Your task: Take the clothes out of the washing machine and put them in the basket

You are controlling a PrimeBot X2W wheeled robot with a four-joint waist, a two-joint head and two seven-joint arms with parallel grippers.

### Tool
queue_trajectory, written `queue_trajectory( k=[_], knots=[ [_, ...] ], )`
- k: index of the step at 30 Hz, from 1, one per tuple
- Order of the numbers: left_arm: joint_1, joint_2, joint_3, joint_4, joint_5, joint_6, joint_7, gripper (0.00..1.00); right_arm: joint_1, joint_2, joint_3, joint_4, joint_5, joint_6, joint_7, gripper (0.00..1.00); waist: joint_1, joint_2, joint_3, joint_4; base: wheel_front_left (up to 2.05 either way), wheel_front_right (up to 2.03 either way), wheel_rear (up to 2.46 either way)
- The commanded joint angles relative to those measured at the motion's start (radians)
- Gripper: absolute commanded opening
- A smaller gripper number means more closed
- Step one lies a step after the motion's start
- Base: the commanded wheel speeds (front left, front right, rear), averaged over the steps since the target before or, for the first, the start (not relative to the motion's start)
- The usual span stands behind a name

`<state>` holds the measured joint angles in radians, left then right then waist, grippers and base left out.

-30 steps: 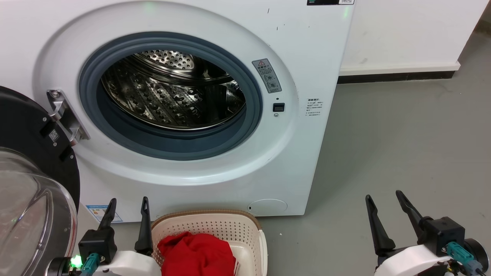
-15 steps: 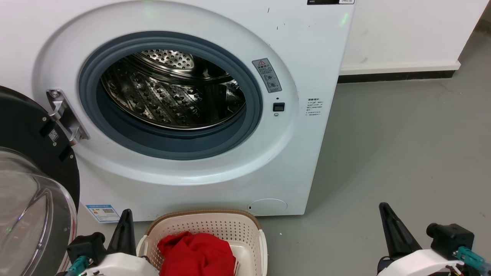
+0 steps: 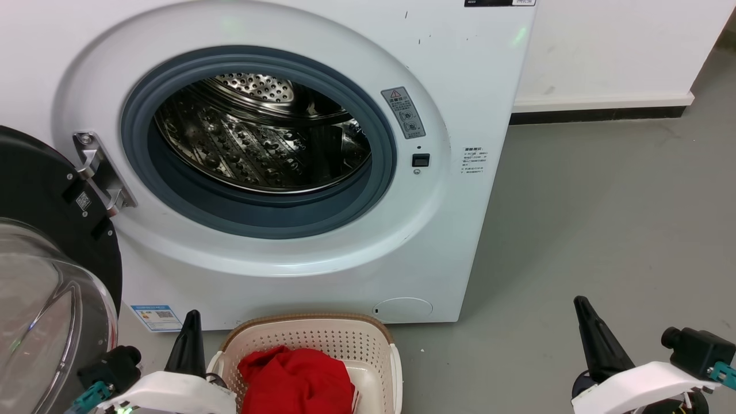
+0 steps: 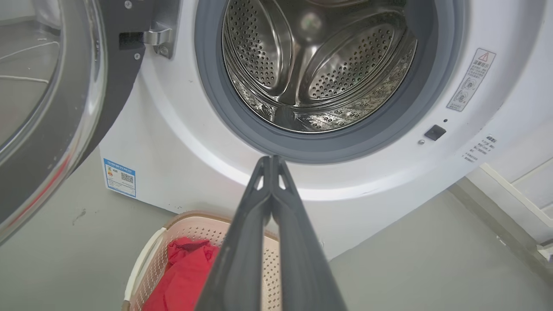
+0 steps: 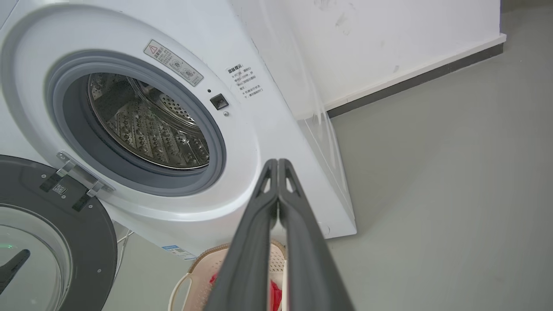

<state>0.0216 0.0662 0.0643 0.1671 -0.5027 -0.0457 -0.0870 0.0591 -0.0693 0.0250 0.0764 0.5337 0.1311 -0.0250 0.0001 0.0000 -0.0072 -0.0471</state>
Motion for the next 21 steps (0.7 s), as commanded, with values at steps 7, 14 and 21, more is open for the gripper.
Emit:
queue_trajectory(
  k=[7,14,21],
  knots=[
    [-0.039,0.001,0.008,-0.002,-0.142,-0.015,0.024,0.00,-0.045,-0.012,-0.008,0.010,0.148,0.000,0.007,0.00,-0.0001,0.0000,0.001,0.004,0.00,0.00,0.00],
    [-0.048,0.000,0.012,0.005,-0.232,-0.021,0.041,0.00,-0.058,-0.015,-0.013,0.024,0.242,0.000,0.013,0.00,-0.0001,0.0000,0.001,0.006,0.00,0.00,0.00],
    [-0.059,-0.002,0.016,0.013,-0.331,-0.029,0.059,0.00,-0.071,-0.017,-0.019,0.039,0.343,0.000,0.021,0.00,-0.0001,0.0000,0.002,0.010,0.00,0.00,0.00]
  ],
)
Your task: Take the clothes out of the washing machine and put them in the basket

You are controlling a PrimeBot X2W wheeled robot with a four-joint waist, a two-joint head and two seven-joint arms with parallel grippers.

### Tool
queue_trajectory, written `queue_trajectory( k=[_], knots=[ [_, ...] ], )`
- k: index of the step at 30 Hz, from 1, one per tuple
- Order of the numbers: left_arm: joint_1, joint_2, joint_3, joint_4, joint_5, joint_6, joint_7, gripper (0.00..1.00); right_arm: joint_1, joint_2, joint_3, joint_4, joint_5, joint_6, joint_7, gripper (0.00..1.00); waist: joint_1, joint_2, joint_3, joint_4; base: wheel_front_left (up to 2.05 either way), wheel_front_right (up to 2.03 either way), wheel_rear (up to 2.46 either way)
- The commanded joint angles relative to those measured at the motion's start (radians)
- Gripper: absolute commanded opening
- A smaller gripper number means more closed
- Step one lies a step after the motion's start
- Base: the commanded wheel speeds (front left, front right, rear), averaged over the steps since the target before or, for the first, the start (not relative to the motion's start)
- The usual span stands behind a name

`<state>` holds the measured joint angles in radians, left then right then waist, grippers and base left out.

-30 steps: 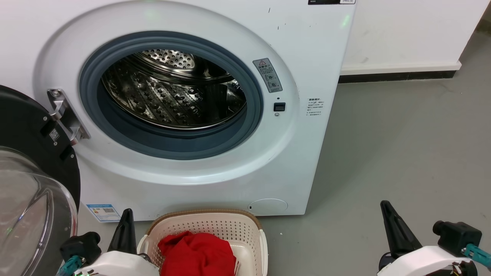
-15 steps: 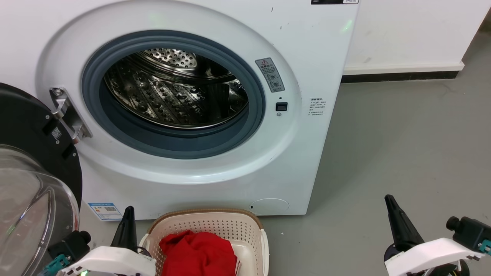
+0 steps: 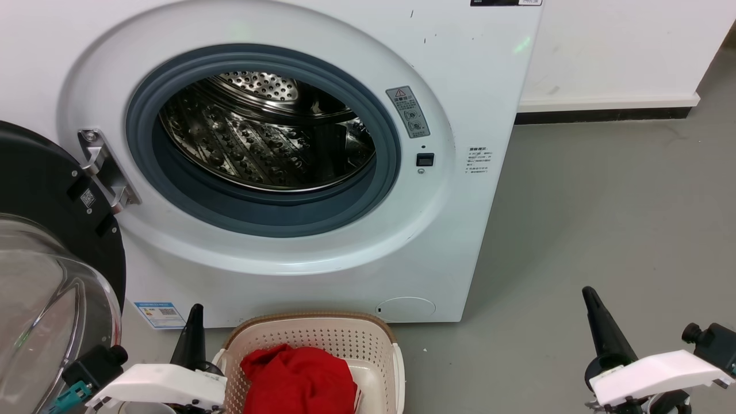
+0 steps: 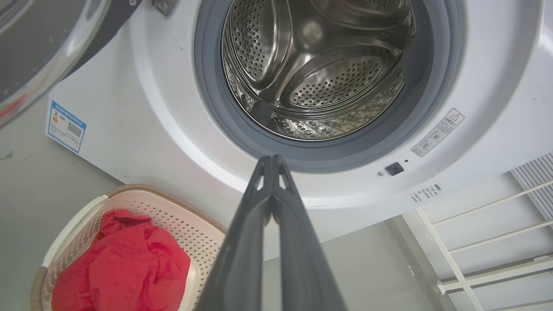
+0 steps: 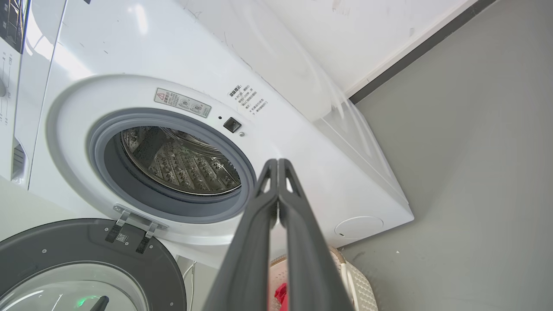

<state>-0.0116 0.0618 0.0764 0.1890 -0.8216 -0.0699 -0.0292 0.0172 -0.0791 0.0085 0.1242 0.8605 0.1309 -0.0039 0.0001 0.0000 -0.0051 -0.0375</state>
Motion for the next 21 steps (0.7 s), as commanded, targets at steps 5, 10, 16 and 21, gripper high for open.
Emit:
queue_trajectory(
  k=[5,10,16,21],
  knots=[
    [-0.032,0.001,0.007,-0.003,-0.078,-0.010,0.013,0.00,-0.036,-0.009,-0.008,0.002,0.084,0.000,0.005,0.00,-0.0001,0.0000,0.001,0.002,0.00,0.00,0.00],
    [-0.039,0.000,0.010,0.002,-0.142,-0.015,0.025,0.00,-0.046,-0.009,-0.012,0.012,0.148,0.000,0.011,0.00,-0.0001,0.0000,0.001,0.005,0.00,0.00,0.00],
    [-0.047,-0.001,0.014,0.008,-0.213,-0.021,0.038,0.00,-0.054,-0.010,-0.018,0.024,0.219,0.000,0.018,0.00,-0.0001,0.0000,0.002,0.007,0.00,0.00,0.00],
    [-0.052,-0.002,0.016,0.013,-0.270,-0.024,0.050,0.00,-0.064,-0.010,-0.024,0.033,0.276,0.000,0.023,0.00,-0.0001,0.0000,0.002,0.010,0.00,0.00,0.00]
  ],
)
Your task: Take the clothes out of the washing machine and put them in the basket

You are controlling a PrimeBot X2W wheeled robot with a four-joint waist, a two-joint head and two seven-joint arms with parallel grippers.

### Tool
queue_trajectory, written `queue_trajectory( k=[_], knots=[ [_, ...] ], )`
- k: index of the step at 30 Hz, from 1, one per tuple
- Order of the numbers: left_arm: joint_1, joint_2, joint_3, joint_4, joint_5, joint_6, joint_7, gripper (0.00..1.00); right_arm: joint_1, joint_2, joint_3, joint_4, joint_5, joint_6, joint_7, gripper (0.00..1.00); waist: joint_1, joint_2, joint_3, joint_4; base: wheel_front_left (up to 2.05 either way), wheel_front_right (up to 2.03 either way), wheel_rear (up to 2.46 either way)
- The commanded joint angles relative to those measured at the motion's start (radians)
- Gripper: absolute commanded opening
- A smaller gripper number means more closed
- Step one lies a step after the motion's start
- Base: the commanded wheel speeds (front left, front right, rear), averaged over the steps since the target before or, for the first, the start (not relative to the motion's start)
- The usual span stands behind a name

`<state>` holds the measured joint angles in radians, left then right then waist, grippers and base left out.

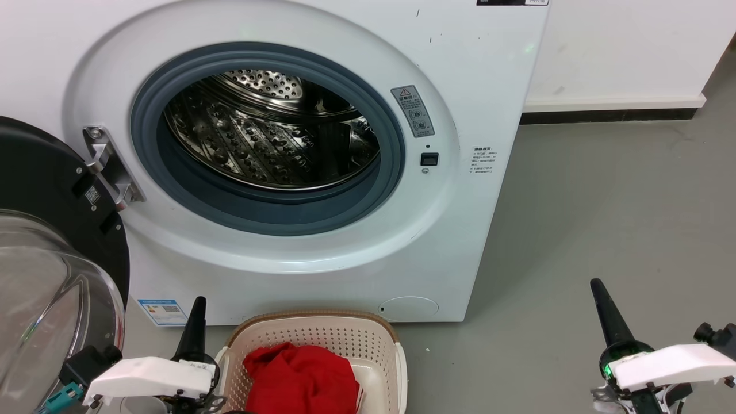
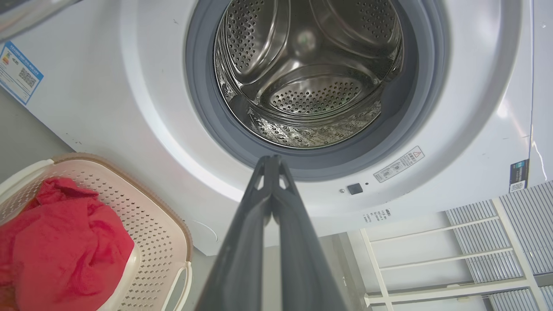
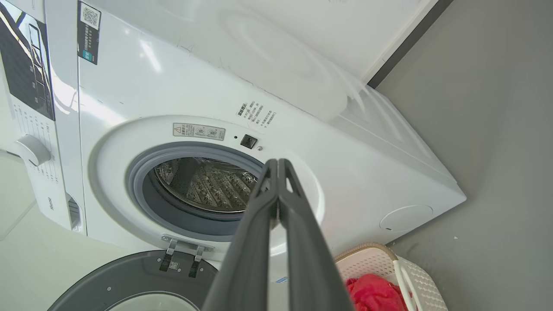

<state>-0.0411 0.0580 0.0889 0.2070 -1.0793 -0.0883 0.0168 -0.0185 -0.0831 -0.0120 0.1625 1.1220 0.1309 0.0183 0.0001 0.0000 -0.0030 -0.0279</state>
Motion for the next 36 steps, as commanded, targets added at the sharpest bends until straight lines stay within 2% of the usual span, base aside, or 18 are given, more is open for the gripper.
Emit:
queue_trajectory(
  k=[1,36],
  knots=[
    [-0.024,0.001,0.004,-0.004,-0.024,-0.007,0.005,0.00,-0.029,-0.006,-0.004,-0.004,0.026,0.000,0.003,0.00,-0.0001,0.0000,0.000,0.001,0.00,0.00,0.00],
    [-0.057,-0.005,0.019,0.024,-0.357,-0.032,0.067,0.00,-0.071,-0.001,-0.041,0.052,0.354,0.000,0.042,0.00,-0.0001,0.0000,0.004,0.017,0.00,0.00,0.00]
  ],
)
